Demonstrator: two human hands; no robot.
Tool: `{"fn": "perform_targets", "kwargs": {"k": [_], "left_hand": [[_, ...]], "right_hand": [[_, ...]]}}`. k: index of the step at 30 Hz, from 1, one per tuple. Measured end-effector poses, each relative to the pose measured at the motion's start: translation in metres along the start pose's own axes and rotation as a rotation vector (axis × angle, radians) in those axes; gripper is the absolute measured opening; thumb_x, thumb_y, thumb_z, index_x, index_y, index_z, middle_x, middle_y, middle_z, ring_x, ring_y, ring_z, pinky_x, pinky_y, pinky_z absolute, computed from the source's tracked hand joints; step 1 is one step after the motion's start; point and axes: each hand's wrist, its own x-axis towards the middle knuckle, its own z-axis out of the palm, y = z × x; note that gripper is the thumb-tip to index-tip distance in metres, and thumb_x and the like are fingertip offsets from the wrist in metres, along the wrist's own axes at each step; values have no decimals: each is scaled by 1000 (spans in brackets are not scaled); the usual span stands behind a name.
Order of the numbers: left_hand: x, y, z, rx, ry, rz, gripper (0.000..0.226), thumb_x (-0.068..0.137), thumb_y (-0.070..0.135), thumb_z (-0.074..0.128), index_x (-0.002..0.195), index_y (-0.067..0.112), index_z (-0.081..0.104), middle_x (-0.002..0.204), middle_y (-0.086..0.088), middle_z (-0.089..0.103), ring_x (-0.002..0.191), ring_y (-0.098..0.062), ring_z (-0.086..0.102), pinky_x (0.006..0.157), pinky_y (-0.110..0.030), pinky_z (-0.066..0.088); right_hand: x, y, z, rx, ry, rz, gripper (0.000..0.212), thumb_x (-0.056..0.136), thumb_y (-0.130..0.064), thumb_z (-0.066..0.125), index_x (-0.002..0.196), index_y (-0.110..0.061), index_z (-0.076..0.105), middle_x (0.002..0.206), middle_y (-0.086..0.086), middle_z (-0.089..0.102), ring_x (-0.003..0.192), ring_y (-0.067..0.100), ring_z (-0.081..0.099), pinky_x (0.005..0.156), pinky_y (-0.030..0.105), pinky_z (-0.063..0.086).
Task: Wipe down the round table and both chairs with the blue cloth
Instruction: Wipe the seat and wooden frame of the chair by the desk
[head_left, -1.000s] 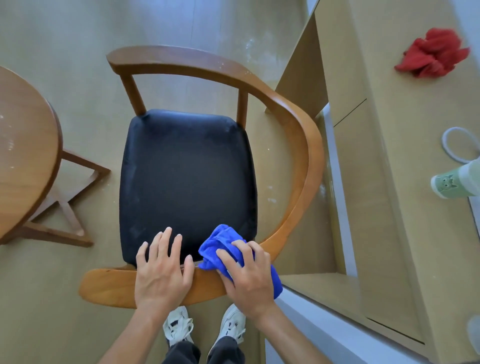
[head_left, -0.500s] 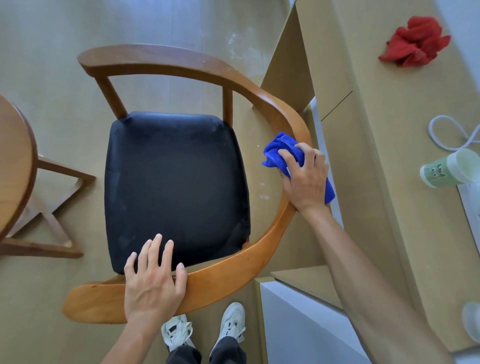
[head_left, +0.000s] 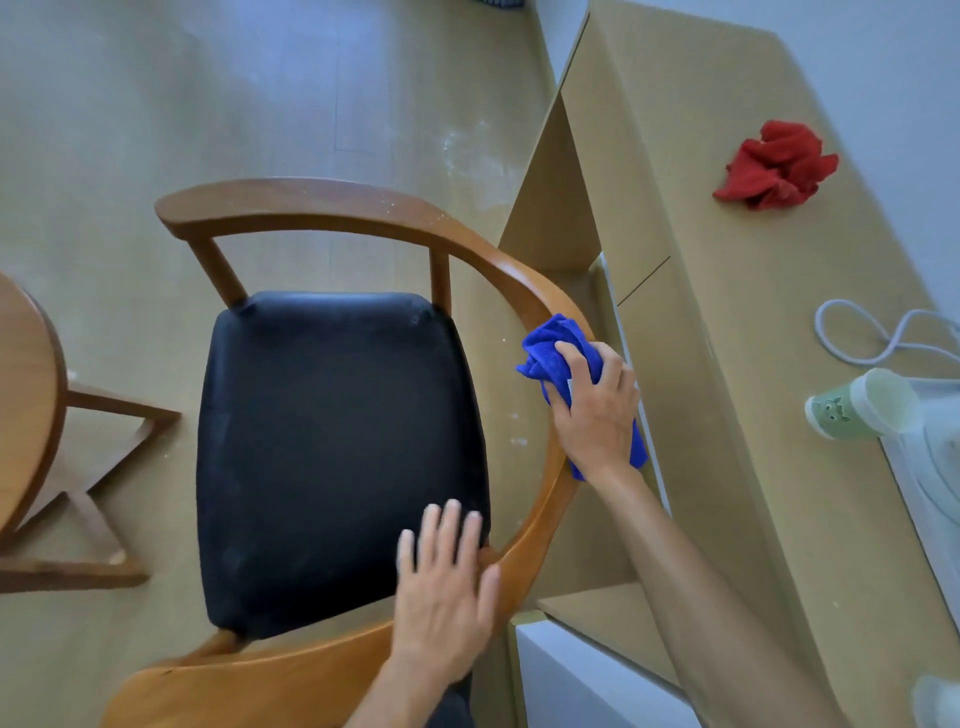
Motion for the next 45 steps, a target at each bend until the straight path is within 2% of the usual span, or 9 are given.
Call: {"fn": "perform_targets", "kwargs": {"k": [8, 12, 14, 19, 26, 33, 38, 42, 45], "left_hand": [[113, 98, 17, -73, 85, 174, 68, 91, 43, 40, 149, 9, 31, 154, -19, 30, 141, -36, 31, 109, -56, 34], [160, 112, 11, -10, 258, 228, 64, 85, 29, 48, 146, 11, 39, 151, -25, 31, 141, -39, 27, 110, -60, 30], [168, 110, 11, 69, 316, 378, 62, 82, 24, 51, 141, 9, 45, 150, -19, 36, 141, -36, 30, 109, -59, 33], [185, 97, 8, 237, 302, 643, 57, 80, 31, 43, 134, 15, 56, 149, -9, 42, 143, -28, 30, 115, -53, 21], [185, 95, 21, 237, 329, 656, 62, 72, 38, 50, 129, 14, 53, 146, -8, 42, 145, -34, 21, 116, -56, 16], [193, 96, 23, 206, 483, 633, 38, 89, 26, 35, 101, 28, 71, 128, 3, 64, 133, -22, 47, 104, -44, 44], [202, 95, 14, 105, 468, 595, 26, 87, 31, 50, 85, 34, 76, 112, 13, 70, 121, -11, 57, 90, -33, 54], [200, 91, -10, -67, 347, 602, 32, 96, 31, 38, 100, 36, 69, 117, 16, 68, 122, -8, 56, 100, -32, 49], [202, 55, -37, -434, 469, 549, 24, 92, 22, 45, 115, 22, 53, 139, -2, 55, 136, -21, 43, 110, -38, 39]], "right_hand": [[136, 17, 20, 91, -346, -278, 44, 91, -43, 56, 132, -30, 48, 128, 6, 46, 108, 28, 44, 87, 43, 42], [170, 12, 34, 226, -481, -294, 42, 91, -42, 55, 132, -33, 47, 125, 2, 46, 108, 23, 43, 93, 42, 41], [168, 13, 31, 258, -475, -294, 42, 90, -42, 56, 130, -34, 48, 125, 1, 46, 108, 23, 43, 93, 43, 41], [143, 30, 14, 348, -461, -364, 40, 87, -38, 62, 126, -31, 55, 129, 2, 45, 109, 26, 42, 93, 45, 40], [200, -7, 55, 54, -467, -603, 43, 90, -46, 56, 131, -35, 47, 133, 3, 42, 109, 26, 42, 86, 40, 43], [216, -20, 63, 38, -537, -679, 40, 87, -44, 59, 125, -34, 51, 129, 3, 41, 109, 24, 41, 85, 38, 42], [199, 12, 44, 117, -565, -773, 33, 84, -38, 65, 116, -29, 59, 124, 8, 49, 102, 27, 48, 79, 45, 49], [234, -40, 71, -26, -519, -911, 38, 88, -40, 61, 124, -28, 58, 128, 13, 48, 105, 32, 47, 88, 43, 45], [243, -53, 84, 5, -500, -878, 54, 85, -44, 62, 135, -25, 52, 124, 16, 50, 104, 32, 49, 93, 41, 45]]}}
